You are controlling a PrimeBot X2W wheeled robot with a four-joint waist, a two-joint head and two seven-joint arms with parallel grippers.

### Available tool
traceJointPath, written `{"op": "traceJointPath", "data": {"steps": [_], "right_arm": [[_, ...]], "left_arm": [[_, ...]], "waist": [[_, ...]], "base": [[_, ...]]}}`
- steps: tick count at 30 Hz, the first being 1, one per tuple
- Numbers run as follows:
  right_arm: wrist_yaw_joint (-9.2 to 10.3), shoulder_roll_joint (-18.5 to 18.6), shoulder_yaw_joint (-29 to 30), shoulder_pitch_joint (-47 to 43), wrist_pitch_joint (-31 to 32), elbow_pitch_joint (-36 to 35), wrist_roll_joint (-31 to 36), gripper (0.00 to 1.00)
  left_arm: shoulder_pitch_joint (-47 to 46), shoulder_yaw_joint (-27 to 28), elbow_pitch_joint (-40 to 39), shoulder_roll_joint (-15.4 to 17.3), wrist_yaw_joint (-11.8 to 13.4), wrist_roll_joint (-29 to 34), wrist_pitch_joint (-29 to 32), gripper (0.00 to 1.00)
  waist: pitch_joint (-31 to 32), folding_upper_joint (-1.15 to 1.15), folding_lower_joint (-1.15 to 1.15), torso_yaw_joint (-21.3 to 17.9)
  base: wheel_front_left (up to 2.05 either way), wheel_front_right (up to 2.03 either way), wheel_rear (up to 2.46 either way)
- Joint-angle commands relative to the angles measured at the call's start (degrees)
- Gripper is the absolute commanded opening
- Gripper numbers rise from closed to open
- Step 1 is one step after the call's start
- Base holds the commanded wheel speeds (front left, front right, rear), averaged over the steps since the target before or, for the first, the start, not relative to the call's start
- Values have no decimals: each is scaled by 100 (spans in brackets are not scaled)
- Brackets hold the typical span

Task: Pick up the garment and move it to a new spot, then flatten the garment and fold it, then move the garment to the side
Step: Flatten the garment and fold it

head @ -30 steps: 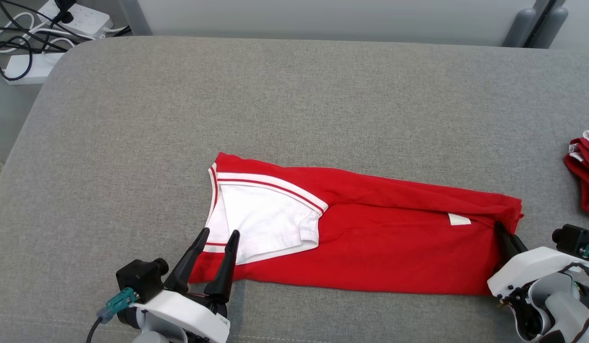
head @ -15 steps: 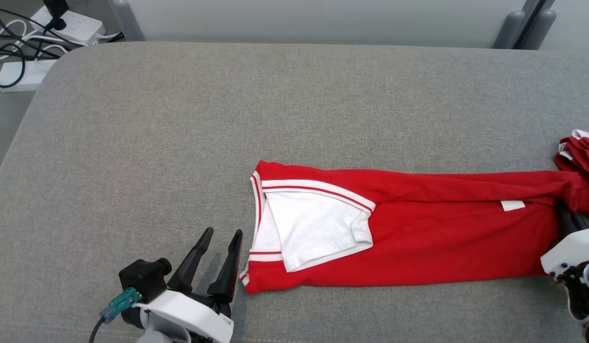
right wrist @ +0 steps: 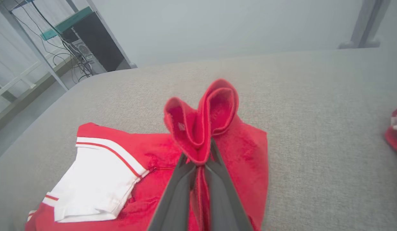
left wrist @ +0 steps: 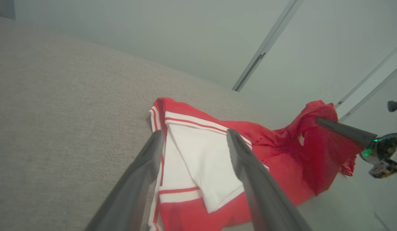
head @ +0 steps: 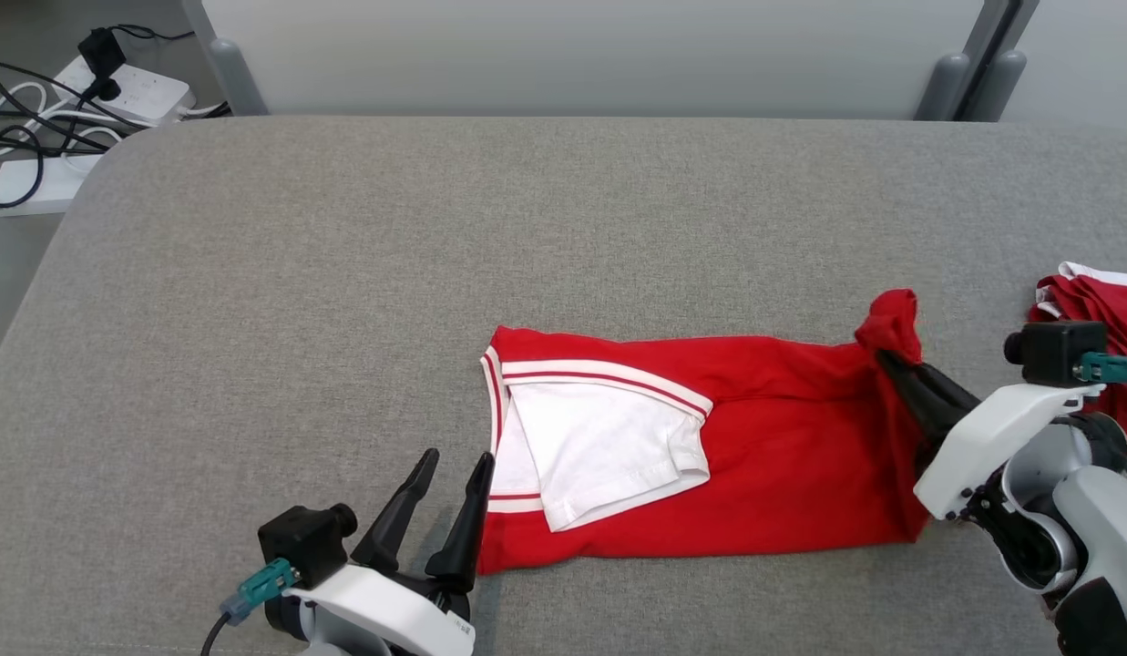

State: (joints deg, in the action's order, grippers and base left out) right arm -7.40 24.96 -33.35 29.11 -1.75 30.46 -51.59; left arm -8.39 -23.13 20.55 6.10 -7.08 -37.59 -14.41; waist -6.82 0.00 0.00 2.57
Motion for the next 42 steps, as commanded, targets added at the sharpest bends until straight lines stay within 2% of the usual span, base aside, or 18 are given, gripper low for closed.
{"op": "traceJointPath", "data": {"steps": [1, 4, 7, 11, 15, 24, 33, 34, 35, 36, 42], "right_arm": [[-9, 139, -80, -24, 34, -186, -49, 0], [-9, 227, -377, -76, 376, -741, -190, 0], [-9, 86, -689, -36, 686, -1167, -311, 0], [-9, -171, -974, 122, 817, -1172, -261, 0], [-9, -397, -1233, 341, 831, -920, -188, 0], [-9, -798, -1390, 813, 400, 56, -16, 0], [-9, -974, -1563, 1173, 131, 918, 20, 0], [-9, -1001, -1586, 1193, 128, 987, -6, 33], [-9, -1026, -1600, 1215, 116, 1045, -36, 60], [-9, -1051, -1620, 1235, 125, 1085, -78, 100], [-9, -1071, -1560, 1540, 72, 1143, -362, 100]], "left_arm": [[-55, 166, -115, 13, -41, -32, -59, 100], [-62, 87, -82, -24, -41, -61, -59, 100], [-50, -17, -56, -50, -41, -94, -59, 100], [-48, -125, -55, -81, -41, -103, -59, 100], [-71, -252, -63, -115, -41, -92, -59, 100], [-81, -506, -71, -208, -41, -148, -59, 100], [-121, -709, -19, -259, -41, -223, -59, 100], [-126, -715, -17, -264, -41, -226, -59, 100], [-128, -719, -16, -268, -41, -229, -59, 100], [-129, -720, -13, -272, -41, -231, -59, 100], [-138, -651, -1, -288, -41, -238, -59, 100]], "waist": [[19, 0, 0, 17], [78, 0, 0, 83], [123, 0, 0, 239], [117, 0, 0, 501], [78, 0, 0, 859], [-46, 0, 0, 1674], [-160, 0, 0, 2093], [-172, 0, 0, 2107], [-183, 0, 0, 2115], [-194, 0, 0, 2115], [-184, 0, 0, 1929]], "base": [[0, 0, 0], [0, 0, 0], [0, 0, 0], [0, 0, 0], [0, 0, 0], [0, 0, 0], [0, 0, 0], [0, 0, 0], [0, 0, 0], [0, 0, 0], [0, 0, 0]]}}
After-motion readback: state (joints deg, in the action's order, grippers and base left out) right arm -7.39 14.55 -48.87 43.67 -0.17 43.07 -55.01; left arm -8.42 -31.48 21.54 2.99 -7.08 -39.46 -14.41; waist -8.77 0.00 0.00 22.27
